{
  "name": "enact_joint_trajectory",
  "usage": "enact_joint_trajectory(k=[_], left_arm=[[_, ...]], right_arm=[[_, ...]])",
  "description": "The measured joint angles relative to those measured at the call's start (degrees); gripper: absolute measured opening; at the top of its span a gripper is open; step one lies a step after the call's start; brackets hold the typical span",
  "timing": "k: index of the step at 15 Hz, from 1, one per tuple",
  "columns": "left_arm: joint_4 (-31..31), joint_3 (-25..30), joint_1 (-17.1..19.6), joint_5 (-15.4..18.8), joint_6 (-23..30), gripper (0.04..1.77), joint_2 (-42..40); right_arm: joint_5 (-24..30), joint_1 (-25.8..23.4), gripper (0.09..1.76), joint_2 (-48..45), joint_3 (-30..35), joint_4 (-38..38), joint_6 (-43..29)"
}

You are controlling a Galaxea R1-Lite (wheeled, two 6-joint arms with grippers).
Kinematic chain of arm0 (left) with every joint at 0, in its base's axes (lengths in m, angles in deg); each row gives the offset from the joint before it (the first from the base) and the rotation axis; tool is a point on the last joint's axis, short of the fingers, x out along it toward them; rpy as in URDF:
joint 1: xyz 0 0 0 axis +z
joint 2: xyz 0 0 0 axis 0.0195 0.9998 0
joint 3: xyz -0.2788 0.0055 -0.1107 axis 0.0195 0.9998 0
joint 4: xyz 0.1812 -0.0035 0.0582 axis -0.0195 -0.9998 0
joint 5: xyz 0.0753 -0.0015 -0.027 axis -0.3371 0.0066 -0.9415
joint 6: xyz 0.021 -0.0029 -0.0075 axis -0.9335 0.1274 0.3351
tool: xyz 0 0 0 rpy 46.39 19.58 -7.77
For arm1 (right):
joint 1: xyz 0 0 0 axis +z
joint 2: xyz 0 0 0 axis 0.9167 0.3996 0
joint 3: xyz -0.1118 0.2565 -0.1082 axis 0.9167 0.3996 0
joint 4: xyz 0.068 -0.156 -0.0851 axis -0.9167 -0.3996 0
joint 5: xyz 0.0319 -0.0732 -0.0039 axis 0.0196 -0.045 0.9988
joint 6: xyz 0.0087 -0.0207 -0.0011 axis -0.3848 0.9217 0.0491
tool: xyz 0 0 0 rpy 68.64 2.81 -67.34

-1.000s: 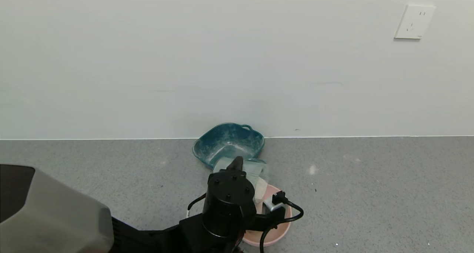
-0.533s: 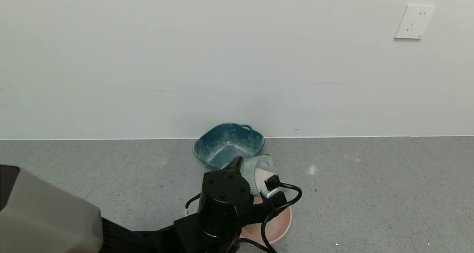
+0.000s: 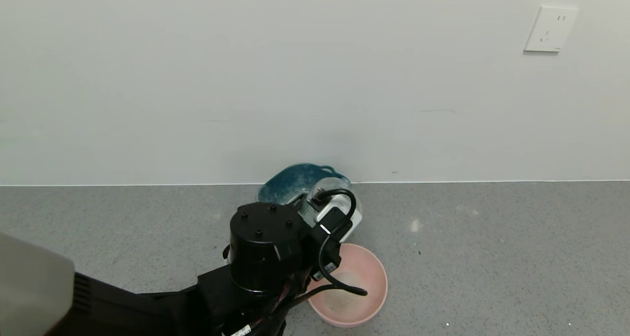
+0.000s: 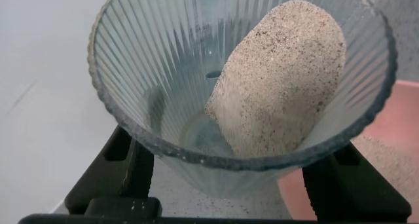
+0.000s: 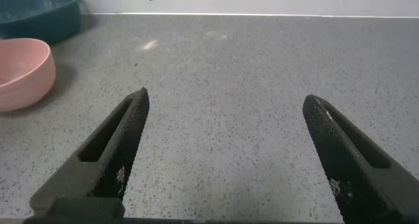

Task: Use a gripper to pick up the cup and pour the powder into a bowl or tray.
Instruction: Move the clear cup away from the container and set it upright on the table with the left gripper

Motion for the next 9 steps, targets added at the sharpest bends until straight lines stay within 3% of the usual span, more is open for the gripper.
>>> enact_joint_trajectory(k=[4, 9], left_arm=[[3.32, 2.55, 4.22, 6.03, 4.9, 1.29, -2.84], [4.08, 7.34, 14.54, 15.52, 18.3, 1.29, -6.6]], right_arm=[[0.02, 0.0, 1.71, 0.0, 0.0, 0.02, 0.01], [0.0, 0.0, 1.71, 0.0, 0.0, 0.02, 0.0]])
